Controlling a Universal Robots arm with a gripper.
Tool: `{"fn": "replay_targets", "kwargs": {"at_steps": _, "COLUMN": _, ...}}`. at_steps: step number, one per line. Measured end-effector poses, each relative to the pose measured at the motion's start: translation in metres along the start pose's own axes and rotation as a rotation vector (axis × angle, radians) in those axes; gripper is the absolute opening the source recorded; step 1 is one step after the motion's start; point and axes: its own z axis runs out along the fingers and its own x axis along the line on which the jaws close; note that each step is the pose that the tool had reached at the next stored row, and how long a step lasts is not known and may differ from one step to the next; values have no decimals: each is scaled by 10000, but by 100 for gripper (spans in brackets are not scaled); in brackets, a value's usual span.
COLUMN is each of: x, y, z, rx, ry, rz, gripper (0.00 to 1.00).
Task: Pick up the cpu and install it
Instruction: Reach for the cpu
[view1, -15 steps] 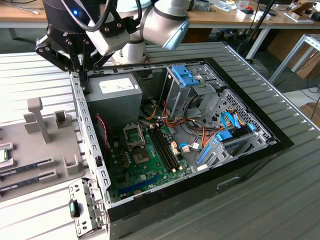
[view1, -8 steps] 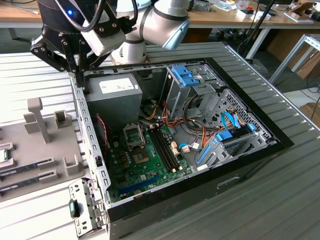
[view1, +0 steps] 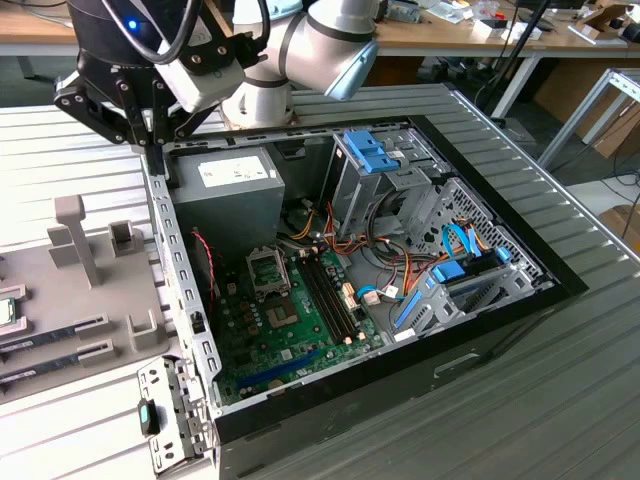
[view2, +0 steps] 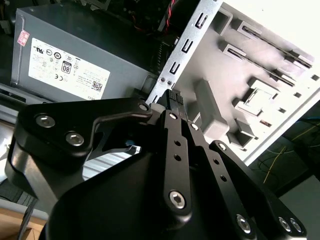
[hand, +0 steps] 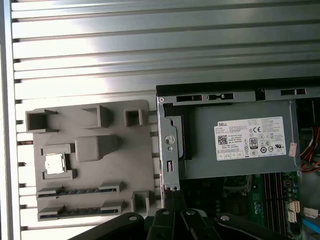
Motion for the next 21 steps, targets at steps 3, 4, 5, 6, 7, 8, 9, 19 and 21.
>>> {"fn": "replay_targets", "kwargs": {"at_steps": 3, "x": 25, "y": -2, "z": 0, "rx": -1, "ry": 0, "rz": 0, "gripper": 11}}
{"fn": "replay_targets", "kwargs": {"at_steps": 4, "x": 30, "y": -2, "z": 0, "rx": -1, "ry": -1, "rz": 0, "gripper": 11}}
{"fn": "replay_targets", "kwargs": {"at_steps": 5, "x": 39, "y": -3, "z": -1, "rx": -1, "ry": -1, "rz": 0, "gripper": 11}}
{"fn": "replay_targets", "kwargs": {"at_steps": 6, "x": 45, "y": -3, "z": -1, "rx": -1, "ry": 0, "rz": 0, "gripper": 11}}
{"fn": "replay_targets", "kwargs": {"at_steps": 7, "x": 50, "y": -4, "z": -1, "rx": 0, "ry": 0, "rz": 0, "gripper": 11}}
{"fn": "replay_targets", "kwargs": {"at_steps": 8, "x": 57, "y": -4, "z": -1, "rx": -1, "ry": 0, "rz": 0, "gripper": 11}}
{"fn": "replay_targets", "kwargs": {"at_steps": 9, "x": 63, "y": -5, "z": -1, "rx": -1, "ry": 0, "rz": 0, "gripper": 11}}
{"fn": "replay_targets", "kwargs": {"at_steps": 19, "x": 128, "y": -10, "z": -3, "rx": -1, "ry": 0, "rz": 0, "gripper": 11}}
{"fn": "replay_targets", "kwargs": {"at_steps": 21, "x": 147, "y": -11, "z": -4, "rx": 0, "ry": 0, "rz": 0, "gripper": 11}}
